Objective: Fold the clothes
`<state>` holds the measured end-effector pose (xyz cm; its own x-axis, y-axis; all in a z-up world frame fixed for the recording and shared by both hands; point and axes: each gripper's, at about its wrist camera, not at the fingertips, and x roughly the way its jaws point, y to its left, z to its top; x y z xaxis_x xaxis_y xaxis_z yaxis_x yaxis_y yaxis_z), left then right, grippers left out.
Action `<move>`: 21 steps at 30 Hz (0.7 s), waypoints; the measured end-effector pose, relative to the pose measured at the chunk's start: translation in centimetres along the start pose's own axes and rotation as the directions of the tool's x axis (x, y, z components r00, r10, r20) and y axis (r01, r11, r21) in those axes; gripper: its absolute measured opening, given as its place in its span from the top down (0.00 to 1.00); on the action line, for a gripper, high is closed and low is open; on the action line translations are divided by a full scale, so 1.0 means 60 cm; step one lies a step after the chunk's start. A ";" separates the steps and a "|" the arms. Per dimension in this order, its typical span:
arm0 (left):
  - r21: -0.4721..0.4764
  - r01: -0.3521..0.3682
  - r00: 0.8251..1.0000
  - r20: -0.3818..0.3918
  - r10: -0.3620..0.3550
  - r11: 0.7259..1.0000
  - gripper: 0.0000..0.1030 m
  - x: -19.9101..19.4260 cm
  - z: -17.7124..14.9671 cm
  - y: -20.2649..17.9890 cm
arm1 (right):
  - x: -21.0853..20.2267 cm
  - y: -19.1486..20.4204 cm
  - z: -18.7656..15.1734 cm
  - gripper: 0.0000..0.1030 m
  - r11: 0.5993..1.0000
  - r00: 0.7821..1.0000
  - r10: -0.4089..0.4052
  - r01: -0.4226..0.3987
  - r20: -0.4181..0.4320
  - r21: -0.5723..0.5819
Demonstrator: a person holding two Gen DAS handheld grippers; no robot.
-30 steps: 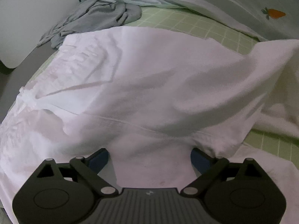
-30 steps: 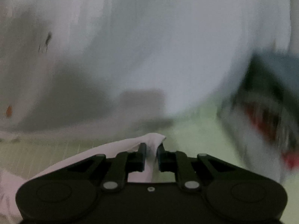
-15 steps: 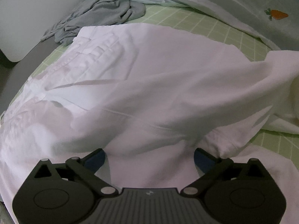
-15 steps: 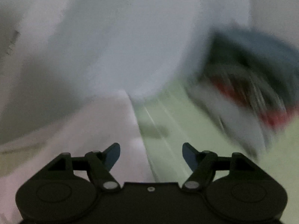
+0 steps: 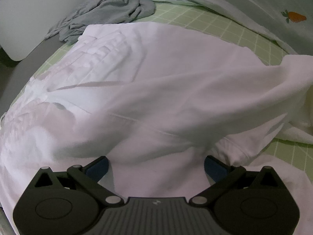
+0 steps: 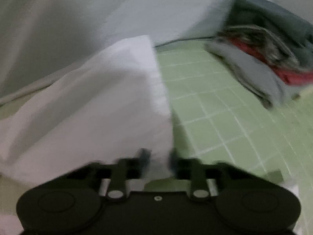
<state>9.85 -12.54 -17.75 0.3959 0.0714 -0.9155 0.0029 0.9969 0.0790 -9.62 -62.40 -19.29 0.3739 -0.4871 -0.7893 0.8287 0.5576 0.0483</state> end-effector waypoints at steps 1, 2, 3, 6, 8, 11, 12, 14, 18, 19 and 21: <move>0.000 0.002 1.000 0.000 -0.002 1.000 0.00 0.000 0.000 0.001 | -0.009 -0.002 0.004 0.95 1.000 1.000 -0.004 0.004 0.012 0.001; 0.000 0.004 1.000 0.000 -0.004 1.000 0.00 0.000 0.000 0.002 | -0.028 -0.006 0.005 0.96 0.999 0.998 -0.036 0.036 0.043 -0.002; 0.000 0.006 1.000 -0.001 -0.006 1.000 0.00 0.001 0.000 0.002 | -0.050 -0.010 0.005 0.96 0.997 0.994 -0.074 0.074 0.078 -0.004; -0.005 0.015 1.000 0.000 -0.015 1.000 0.00 0.002 0.001 0.005 | -0.104 -0.028 0.001 0.96 0.972 0.958 -0.226 0.233 0.174 -0.020; -0.008 0.023 1.000 0.000 -0.023 1.000 0.00 0.004 0.000 0.007 | -0.114 -0.045 -0.010 0.96 0.936 0.922 -0.339 0.351 0.189 -0.033; 0.002 0.030 0.999 -0.011 -0.030 1.000 0.00 0.002 0.001 0.007 | -0.091 -0.074 -0.042 0.95 0.886 0.891 -0.442 0.452 0.104 -0.103; 0.005 0.032 0.999 -0.015 -0.032 0.999 0.00 0.002 0.002 0.008 | -0.082 -0.081 -0.051 0.95 0.885 0.892 -0.449 0.453 0.057 -0.111; 0.012 0.037 0.999 -0.023 -0.036 0.999 0.00 0.001 0.003 0.008 | -0.072 -0.087 -0.062 0.93 0.881 0.887 -0.462 0.460 0.007 -0.112; 0.009 0.067 0.998 -0.022 -0.066 0.998 0.00 -0.019 0.000 0.025 | -0.088 -0.049 -0.047 0.49 0.884 0.889 -0.453 0.458 0.071 -0.095; 0.001 0.084 0.996 -0.020 -0.084 0.996 0.00 -0.027 0.001 0.032 | -0.092 -0.033 -0.040 0.38 0.892 0.897 -0.433 0.441 0.090 -0.097; -0.020 0.123 0.992 0.000 -0.123 0.992 0.00 -0.051 0.005 0.055 | -0.099 0.001 -0.023 0.35 0.911 0.914 -0.386 0.399 0.126 -0.102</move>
<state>8.91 -9.49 -14.60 0.3926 -0.0515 -0.9183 0.0329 0.9986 -0.0419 -12.38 -58.55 -15.45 0.0739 -0.7453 -0.6626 0.8619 0.3820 -0.3335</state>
